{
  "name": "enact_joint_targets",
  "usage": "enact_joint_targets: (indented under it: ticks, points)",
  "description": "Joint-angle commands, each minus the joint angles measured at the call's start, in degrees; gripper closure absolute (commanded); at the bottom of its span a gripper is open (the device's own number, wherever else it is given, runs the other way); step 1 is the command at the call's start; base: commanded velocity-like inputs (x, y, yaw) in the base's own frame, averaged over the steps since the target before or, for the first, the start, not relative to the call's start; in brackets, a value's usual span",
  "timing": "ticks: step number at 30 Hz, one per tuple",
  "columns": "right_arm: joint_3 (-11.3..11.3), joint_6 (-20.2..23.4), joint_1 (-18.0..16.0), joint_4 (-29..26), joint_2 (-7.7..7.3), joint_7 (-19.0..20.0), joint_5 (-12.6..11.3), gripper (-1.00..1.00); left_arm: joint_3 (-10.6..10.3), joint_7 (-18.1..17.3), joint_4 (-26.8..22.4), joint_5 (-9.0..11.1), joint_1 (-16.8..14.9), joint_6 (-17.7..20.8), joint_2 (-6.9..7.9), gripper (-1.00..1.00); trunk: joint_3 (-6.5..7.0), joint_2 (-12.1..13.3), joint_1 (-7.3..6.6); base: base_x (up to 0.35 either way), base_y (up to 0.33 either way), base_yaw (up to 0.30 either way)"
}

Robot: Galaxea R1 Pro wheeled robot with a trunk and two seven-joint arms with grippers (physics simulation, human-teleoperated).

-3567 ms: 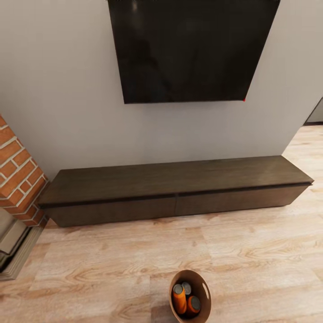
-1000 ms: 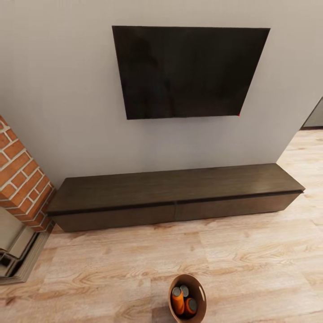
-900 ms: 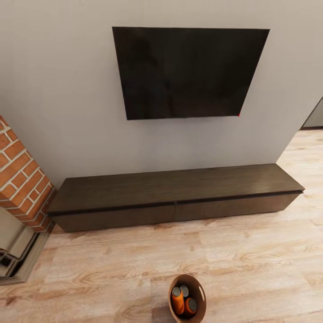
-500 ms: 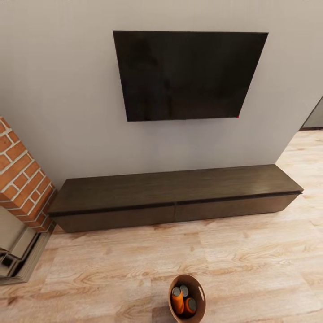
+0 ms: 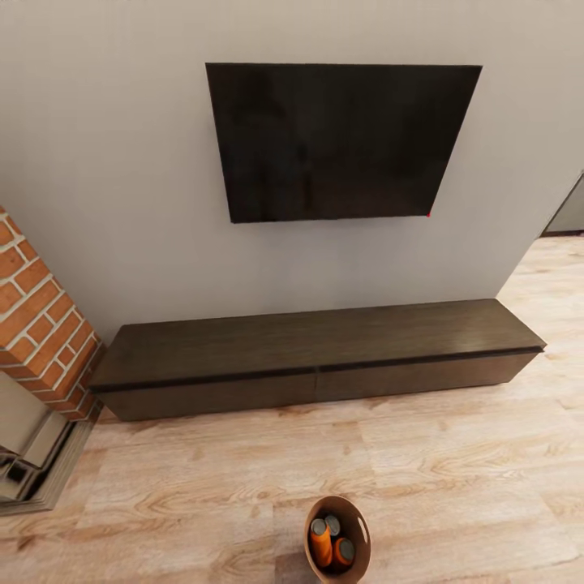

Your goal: Put the three can of soda from the living room inside the tash can in the kitchen.

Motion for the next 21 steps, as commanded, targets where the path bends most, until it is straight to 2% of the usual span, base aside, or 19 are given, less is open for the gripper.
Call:
enact_joint_targets:
  ticks: [1, 7, 21]
  points:
    - [-0.19, -0.78, 0.00, 0.02, 0.00, 0.08, 0.00, -1.00, 0.00, -0.24, 0.05, 0.00, -0.01, -0.55, 0.00, -1.00, 0.19, 0.42, -0.23, 0.000, 0.000, 0.000]
    - [-0.99, -3.13, 0.00, 0.09, 0.05, 0.29, -0.03, -1.00, -0.03, -0.98, 0.17, 0.00, -0.03, -2.21, 0.07, -1.00, 1.26, 2.82, -1.54, 0.000, 0.000, 0.000]
    - [-1.12, -4.88, 0.00, 0.14, 0.44, 0.37, 0.07, -1.00, -0.10, -1.24, 0.17, 0.04, -0.03, -3.35, 0.09, -1.00, 3.78, 8.44, -4.62, 0.000, 0.000, 0.000]
